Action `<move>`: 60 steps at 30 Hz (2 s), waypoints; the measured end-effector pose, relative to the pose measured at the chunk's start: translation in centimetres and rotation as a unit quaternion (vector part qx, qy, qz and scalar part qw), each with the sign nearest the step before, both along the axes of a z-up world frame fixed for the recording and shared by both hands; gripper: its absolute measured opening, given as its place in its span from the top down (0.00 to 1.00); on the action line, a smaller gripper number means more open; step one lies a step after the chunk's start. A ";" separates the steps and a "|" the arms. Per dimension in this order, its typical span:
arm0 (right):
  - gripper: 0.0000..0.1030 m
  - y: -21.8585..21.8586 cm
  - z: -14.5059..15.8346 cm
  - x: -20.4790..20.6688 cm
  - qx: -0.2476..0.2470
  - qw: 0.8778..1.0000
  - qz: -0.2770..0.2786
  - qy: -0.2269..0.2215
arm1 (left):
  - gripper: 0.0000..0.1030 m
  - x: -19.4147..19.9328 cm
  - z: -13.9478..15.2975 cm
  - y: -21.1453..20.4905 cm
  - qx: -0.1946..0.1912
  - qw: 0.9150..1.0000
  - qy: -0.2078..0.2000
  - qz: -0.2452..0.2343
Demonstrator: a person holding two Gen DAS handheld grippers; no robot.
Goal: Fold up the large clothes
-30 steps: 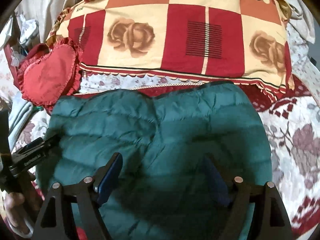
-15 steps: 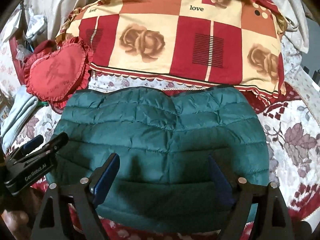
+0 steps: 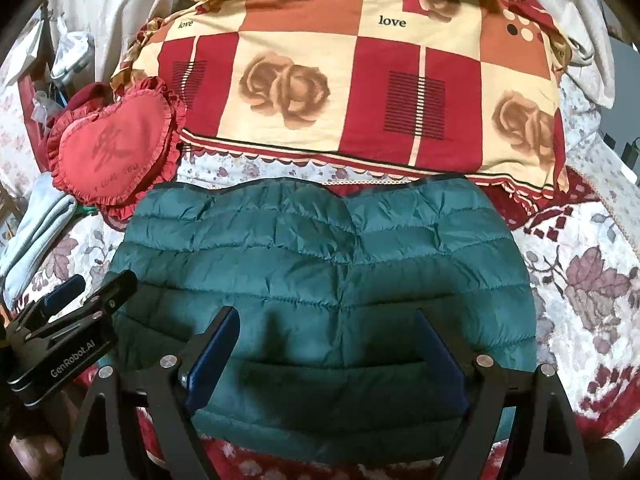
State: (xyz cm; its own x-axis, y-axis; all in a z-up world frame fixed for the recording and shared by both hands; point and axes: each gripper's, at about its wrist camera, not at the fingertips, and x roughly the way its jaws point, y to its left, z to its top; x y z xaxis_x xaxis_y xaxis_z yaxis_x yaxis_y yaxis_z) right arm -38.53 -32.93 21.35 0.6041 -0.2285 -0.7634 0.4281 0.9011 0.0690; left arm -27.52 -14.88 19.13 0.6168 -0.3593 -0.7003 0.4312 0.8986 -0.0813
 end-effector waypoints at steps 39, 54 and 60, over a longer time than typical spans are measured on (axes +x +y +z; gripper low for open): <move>0.16 0.2 -0.3 0.1 0.006 1.000 -0.004 0.007 | 0.15 -0.8 -0.4 -1.0 0.001 1.000 0.005 -0.003; 0.16 0.5 -0.9 0.4 0.017 1.000 0.001 0.013 | 0.15 -0.4 -0.8 -0.9 0.008 1.000 0.009 -0.003; 0.16 0.8 -0.7 0.6 0.011 1.000 0.007 0.012 | 0.15 -0.5 -0.6 -0.9 0.012 1.000 -0.004 -0.009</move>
